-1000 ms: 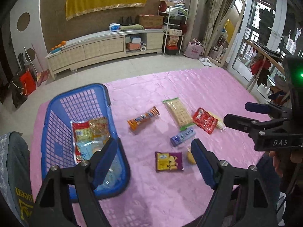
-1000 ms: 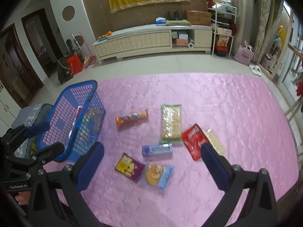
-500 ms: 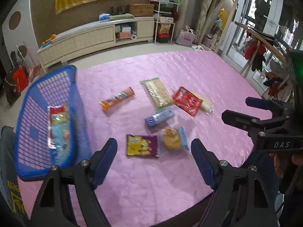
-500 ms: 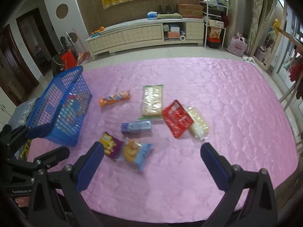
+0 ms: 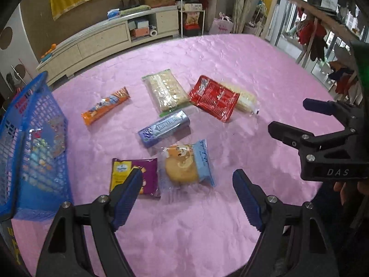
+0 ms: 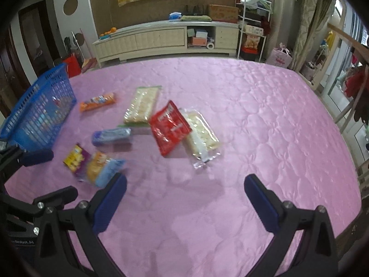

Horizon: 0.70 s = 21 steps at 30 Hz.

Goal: Organize snacks
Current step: 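Move both grippers back over the remaining snacks on the bed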

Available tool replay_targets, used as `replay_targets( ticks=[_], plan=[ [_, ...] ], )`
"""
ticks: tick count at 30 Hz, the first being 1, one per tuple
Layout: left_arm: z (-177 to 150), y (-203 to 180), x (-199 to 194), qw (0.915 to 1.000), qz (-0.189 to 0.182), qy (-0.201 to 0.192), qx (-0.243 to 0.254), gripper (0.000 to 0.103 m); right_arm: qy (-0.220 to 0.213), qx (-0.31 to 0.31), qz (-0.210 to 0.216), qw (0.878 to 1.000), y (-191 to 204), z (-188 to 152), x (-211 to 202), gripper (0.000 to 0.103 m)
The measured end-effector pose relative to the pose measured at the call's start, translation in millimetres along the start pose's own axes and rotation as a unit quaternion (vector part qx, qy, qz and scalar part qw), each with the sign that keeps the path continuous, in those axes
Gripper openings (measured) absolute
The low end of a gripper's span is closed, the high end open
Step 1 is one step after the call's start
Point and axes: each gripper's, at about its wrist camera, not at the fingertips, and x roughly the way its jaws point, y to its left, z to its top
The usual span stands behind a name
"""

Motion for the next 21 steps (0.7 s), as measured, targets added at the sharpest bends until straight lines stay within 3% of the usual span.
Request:
replay_targets(
  ticks=[10,16,21],
  plan=[
    [15.7,10.6,53.9,0.9983,-0.006,0.056,-0.017,0.079,0.003,0.043,0.015,0.999,-22.9,-5.2,18.1,0.103],
    [19.0,18.0,67.6,0.9967,-0.022,0.069,-0.035,0.079,0.014,0.045,0.006,0.999,-24.4,-6.4,27.0,0.103],
    [23.0,11.8,73.9,0.9966,-0.013,0.078,-0.02,0.079,0.015,0.047,0.007,0.999,-23.2,-7.9,28.2,0.103]
  ],
)
